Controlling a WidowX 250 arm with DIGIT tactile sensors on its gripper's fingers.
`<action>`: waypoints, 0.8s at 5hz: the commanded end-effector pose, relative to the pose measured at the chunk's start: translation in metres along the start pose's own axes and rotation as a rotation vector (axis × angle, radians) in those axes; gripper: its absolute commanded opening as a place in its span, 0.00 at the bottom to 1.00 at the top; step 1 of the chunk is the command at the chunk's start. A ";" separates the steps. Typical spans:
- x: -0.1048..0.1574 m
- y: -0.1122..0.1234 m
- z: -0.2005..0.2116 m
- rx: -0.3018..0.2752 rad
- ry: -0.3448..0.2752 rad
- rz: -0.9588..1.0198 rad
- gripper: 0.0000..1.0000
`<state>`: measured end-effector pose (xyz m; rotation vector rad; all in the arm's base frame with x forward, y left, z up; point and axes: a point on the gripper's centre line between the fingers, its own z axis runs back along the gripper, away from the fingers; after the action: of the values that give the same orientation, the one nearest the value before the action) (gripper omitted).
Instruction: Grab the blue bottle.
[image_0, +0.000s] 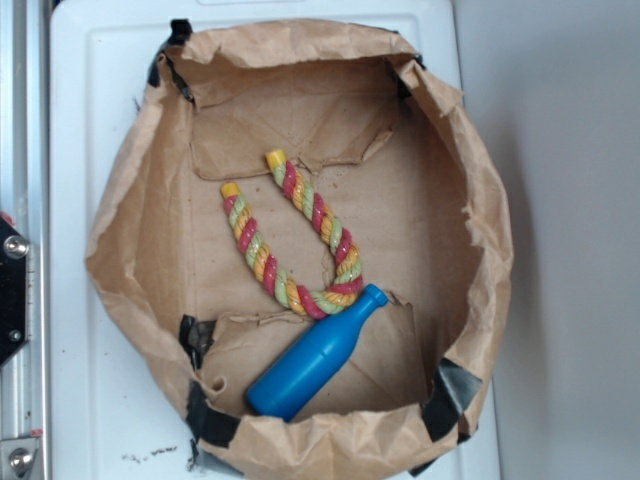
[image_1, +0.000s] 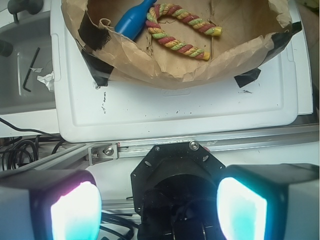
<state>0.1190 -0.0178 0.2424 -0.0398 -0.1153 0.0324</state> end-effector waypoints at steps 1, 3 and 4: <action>0.000 0.000 0.000 0.000 0.000 0.000 1.00; 0.053 -0.012 -0.005 -0.116 -0.094 0.208 1.00; 0.087 0.003 -0.011 -0.179 -0.130 0.340 1.00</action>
<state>0.2021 -0.0174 0.2271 -0.2336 -0.1894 0.3563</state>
